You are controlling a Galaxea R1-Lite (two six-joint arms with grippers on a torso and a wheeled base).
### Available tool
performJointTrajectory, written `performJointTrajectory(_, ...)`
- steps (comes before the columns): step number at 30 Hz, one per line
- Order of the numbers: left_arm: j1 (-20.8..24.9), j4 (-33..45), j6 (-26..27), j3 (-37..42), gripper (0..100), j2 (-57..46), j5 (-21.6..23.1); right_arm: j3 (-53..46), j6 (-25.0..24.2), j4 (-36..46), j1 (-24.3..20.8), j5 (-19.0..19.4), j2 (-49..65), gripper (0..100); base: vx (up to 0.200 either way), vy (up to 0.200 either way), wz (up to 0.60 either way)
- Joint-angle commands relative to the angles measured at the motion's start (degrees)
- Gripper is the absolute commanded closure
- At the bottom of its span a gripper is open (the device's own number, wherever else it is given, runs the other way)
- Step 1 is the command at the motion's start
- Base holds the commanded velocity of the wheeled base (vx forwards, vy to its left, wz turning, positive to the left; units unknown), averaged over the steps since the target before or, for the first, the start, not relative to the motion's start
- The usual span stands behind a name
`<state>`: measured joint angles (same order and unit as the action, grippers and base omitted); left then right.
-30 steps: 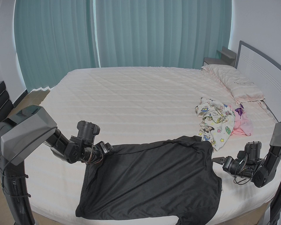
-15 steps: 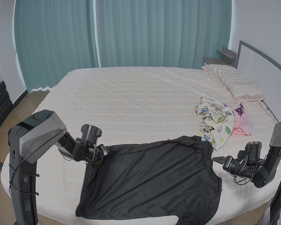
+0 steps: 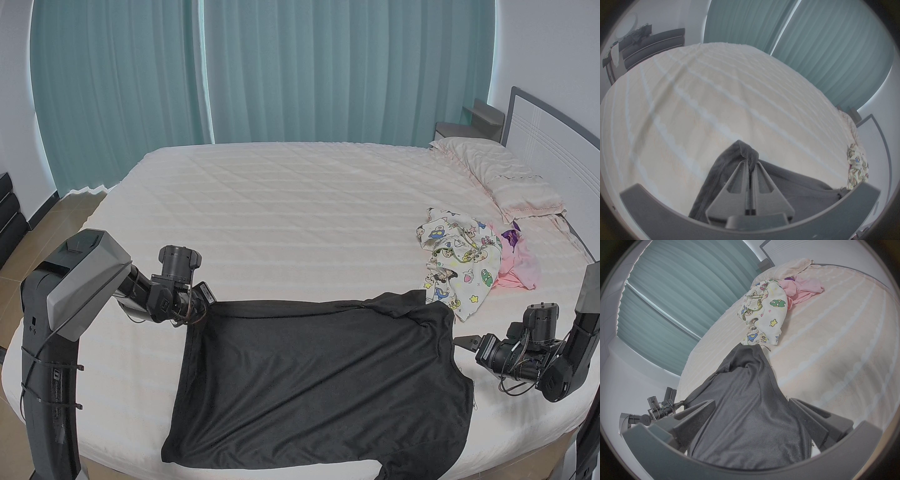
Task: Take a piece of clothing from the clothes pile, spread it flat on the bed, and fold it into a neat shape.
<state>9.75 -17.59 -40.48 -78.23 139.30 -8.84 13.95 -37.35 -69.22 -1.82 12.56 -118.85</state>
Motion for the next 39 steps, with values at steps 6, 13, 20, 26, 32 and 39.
performJointTrajectory(6,-3.8,2.9,0.5,-10.1,100,3.4,1.8,0.0,0.0,0.0,-0.1,0.0,-1.2,0,0.000,0.000,0.00)
performJointTrajectory(13,-3.8,4.9,0.7,-14.9,100,6.1,2.4,0.3,0.0,-0.4,0.0,0.0,-1.8,0,0.000,0.000,0.00)
performJointTrajectory(20,-4.6,6.3,0.5,-19.3,0,7.3,2.5,-0.1,-0.1,-2.9,0.1,-0.1,-2.6,0,0.000,0.000,0.00)
performJointTrajectory(26,-6.0,6.5,0.3,-18.5,0,5.5,2.6,-0.3,-0.1,-3.2,0.1,-0.1,-2.6,0,0.000,0.000,0.00)
performJointTrajectory(32,-6.9,7.5,-0.1,-8.3,0,-1.8,7.1,0.6,-0.4,-4.3,0.1,-0.1,-2.2,0,0.000,0.000,0.00)
performJointTrajectory(39,-6.3,6.9,-2.3,6.5,0,-10.3,12.8,9.2,-1.1,-5.8,-1.4,-0.3,-4.6,0,0.000,0.000,0.00)
